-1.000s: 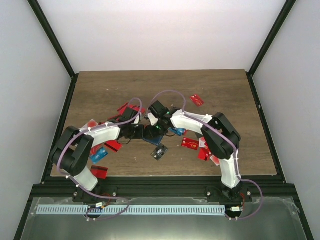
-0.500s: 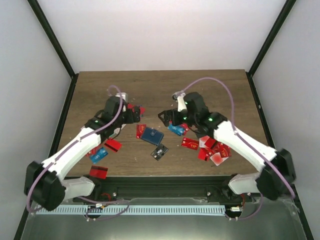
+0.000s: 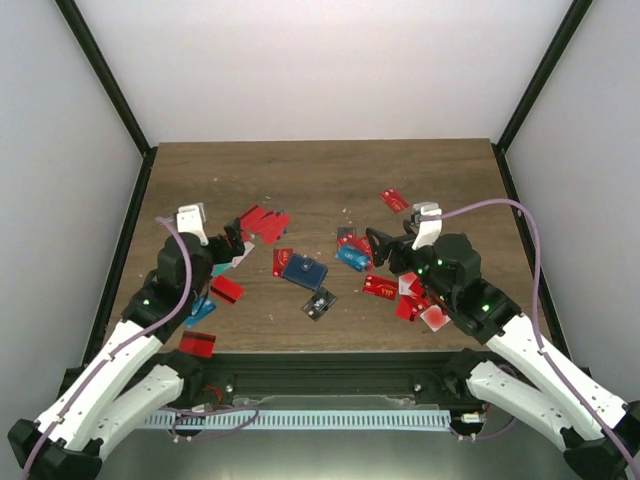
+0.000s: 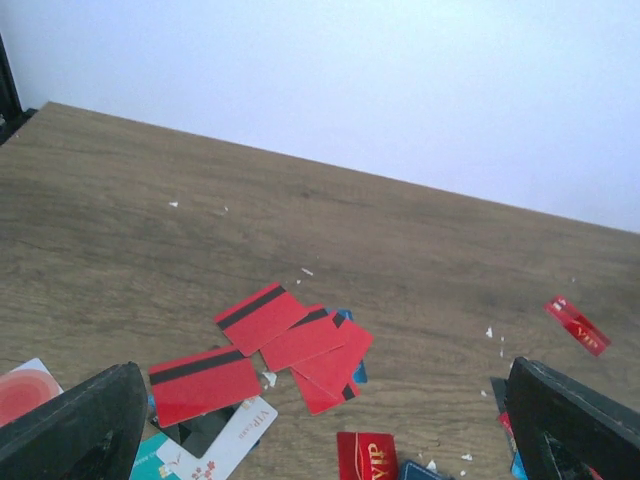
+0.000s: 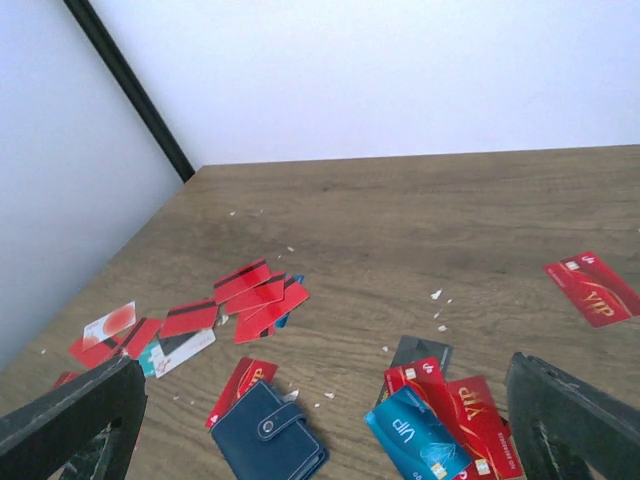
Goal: Put the credit cards into the card holder
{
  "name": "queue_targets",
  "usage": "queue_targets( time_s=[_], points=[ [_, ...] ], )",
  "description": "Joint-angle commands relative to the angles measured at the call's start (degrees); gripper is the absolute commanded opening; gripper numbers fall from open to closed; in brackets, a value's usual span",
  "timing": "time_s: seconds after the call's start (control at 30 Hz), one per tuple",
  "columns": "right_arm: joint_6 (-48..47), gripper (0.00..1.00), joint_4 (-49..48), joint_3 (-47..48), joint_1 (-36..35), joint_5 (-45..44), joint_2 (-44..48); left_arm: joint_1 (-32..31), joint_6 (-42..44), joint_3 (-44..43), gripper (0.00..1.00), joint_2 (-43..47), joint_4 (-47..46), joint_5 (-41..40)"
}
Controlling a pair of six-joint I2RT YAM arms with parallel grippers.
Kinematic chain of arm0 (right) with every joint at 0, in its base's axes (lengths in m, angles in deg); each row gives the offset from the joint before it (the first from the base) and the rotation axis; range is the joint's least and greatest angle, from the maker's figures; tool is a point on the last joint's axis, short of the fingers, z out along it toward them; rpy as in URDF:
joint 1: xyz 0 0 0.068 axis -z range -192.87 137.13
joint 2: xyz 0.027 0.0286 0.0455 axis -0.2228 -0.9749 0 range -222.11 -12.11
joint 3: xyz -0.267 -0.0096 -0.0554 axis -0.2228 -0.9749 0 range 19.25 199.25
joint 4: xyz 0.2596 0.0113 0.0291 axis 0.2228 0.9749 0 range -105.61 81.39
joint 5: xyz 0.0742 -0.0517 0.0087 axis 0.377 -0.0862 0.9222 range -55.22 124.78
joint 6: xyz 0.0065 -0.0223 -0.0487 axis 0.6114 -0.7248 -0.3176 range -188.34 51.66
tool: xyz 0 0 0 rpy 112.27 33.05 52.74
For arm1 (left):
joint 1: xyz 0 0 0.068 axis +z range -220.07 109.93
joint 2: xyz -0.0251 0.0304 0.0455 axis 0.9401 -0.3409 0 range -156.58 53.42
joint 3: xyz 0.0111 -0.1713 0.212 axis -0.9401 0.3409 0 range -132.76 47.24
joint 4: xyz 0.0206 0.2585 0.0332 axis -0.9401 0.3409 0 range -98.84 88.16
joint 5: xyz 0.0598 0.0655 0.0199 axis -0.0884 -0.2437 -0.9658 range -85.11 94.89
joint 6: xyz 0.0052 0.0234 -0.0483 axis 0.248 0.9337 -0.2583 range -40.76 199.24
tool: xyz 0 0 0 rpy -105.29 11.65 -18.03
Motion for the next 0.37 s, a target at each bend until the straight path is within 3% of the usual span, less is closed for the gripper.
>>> queue_targets(
  time_s=[0.0, 0.33],
  points=[
    [-0.63, 1.00, 0.38, 0.06, -0.09, -4.14, 2.10, 0.23, 1.05, 0.72, 1.00, 2.87, -0.26, -1.85],
    [-0.98, 1.00, 0.34, 0.79, 0.02, -3.96, 0.46, 0.21, 0.84, 1.07, 1.00, 3.51, 0.15, -3.34]
  ],
)
